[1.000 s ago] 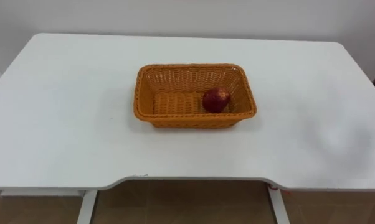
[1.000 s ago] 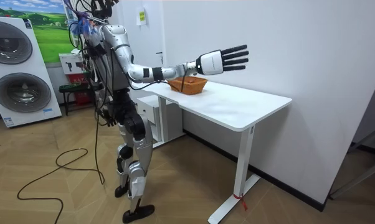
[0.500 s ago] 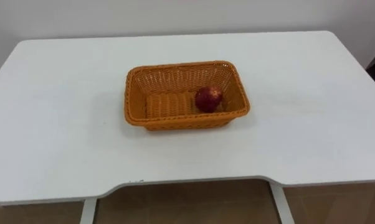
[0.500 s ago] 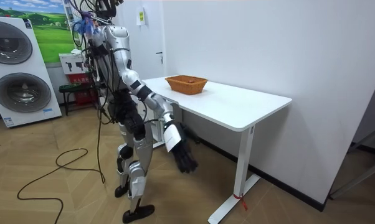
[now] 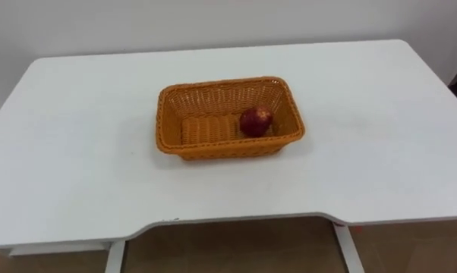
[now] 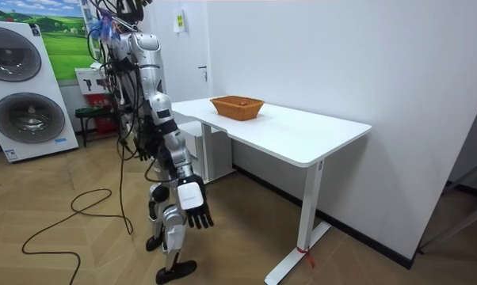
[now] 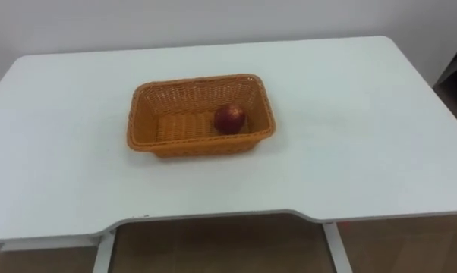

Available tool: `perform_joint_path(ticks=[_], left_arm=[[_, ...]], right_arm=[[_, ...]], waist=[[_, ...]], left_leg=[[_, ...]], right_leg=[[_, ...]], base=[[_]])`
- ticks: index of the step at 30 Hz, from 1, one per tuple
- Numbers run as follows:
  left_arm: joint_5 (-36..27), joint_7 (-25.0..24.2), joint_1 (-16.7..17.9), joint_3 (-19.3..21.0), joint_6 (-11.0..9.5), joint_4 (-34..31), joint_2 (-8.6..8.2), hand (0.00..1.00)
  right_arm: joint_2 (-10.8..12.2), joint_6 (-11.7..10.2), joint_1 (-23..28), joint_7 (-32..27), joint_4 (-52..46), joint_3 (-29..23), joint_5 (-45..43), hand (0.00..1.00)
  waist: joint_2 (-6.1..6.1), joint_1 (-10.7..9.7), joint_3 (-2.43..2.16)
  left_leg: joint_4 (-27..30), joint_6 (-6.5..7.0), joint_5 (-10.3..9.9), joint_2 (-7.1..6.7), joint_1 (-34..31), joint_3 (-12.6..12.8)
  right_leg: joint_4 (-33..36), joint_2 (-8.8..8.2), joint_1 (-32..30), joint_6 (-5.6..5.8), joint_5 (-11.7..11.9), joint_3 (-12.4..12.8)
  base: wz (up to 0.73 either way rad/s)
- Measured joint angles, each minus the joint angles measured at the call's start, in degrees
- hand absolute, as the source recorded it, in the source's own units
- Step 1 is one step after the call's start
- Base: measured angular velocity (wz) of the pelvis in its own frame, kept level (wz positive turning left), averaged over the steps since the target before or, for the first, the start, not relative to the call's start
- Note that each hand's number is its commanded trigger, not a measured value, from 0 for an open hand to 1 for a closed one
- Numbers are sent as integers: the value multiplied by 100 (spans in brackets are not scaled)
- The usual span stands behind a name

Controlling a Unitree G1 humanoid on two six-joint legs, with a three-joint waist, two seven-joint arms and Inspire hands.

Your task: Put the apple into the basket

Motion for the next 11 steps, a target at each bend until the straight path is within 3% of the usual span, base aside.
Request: perform_joint_path(ticks=[6,11], left_arm=[[56,-27,-208,-22,58,197,-18,0],[44,-9,-291,-270,59,194,-18,0]], right_arm=[[122,116,-103,1133,36,688,-973,0],[94,110,-252,1471,19,1012,-1515,0]], waist=[[48,217,7],[65,268,20]], left_leg=[[7,1,-16,-1,-4,0],[38,-2,-18,-3,-1,-6]], right_leg=[[-75,2,20,2,16,-42],[-99,2,102,6,15,-135]], base=[[2],[8]])
